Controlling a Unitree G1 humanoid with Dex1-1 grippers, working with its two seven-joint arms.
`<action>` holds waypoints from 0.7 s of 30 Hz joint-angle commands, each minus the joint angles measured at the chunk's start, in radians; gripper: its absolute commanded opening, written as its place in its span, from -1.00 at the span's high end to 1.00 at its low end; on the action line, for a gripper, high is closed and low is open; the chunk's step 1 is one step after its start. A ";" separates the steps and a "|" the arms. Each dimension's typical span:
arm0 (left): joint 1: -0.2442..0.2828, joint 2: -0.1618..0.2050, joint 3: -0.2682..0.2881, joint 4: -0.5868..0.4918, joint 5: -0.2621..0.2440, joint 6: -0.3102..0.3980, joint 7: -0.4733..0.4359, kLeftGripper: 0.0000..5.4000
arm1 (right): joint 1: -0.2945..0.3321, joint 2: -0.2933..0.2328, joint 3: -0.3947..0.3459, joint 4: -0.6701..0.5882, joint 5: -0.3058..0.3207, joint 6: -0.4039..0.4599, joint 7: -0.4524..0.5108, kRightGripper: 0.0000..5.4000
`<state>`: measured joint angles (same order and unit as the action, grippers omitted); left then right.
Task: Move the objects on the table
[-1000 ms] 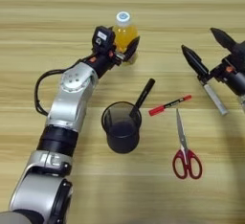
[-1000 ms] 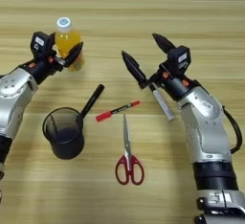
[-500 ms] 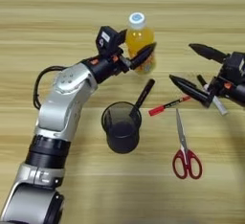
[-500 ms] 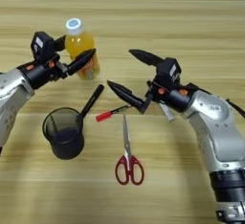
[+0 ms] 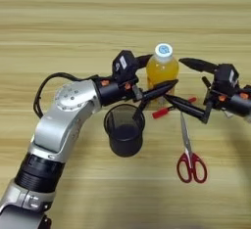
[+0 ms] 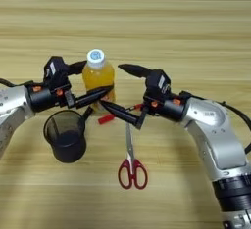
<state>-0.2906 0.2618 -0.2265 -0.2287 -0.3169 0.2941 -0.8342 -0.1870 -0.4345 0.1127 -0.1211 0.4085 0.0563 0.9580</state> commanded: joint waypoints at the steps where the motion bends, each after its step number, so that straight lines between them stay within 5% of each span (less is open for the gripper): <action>1: -0.003 0.001 -0.014 -0.036 -0.011 -0.031 -0.009 -0.31 | 0.024 0.005 0.054 -0.021 -0.039 0.014 -0.001 -1.00; 7: 0.004 -0.004 -0.031 -0.040 -0.011 -0.036 -0.012 -0.31 | 0.034 0.028 0.084 -0.010 -0.060 0.019 -0.029 -1.00; 21: 0.011 0.006 -0.045 -0.027 -0.004 -0.055 -0.016 -0.31 | 0.019 0.051 0.065 -0.002 -0.059 0.011 -0.074 -0.43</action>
<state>-0.2722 0.2647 -0.2746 -0.2446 -0.3174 0.2654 -0.8472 -0.1513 -0.3833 0.1873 -0.1229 0.3537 0.0593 0.8848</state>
